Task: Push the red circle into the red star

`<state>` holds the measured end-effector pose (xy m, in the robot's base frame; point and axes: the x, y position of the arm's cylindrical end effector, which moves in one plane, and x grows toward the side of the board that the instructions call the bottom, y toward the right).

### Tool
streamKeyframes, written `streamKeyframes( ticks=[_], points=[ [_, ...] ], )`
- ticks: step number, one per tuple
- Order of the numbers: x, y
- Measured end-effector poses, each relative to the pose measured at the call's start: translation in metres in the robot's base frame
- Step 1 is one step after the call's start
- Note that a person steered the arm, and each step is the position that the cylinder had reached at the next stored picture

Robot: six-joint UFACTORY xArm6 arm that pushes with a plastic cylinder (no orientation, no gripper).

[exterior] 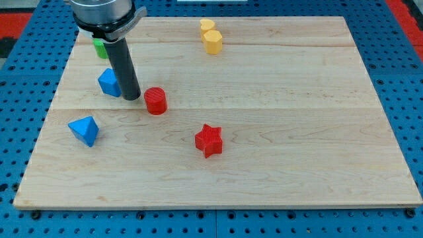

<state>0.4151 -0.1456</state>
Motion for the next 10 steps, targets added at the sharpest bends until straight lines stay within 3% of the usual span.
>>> streamKeyframes(
  ticks=[3,8,10],
  points=[
    [0.005,0.098],
    [0.062,0.095],
    [0.085,0.043]
  ],
)
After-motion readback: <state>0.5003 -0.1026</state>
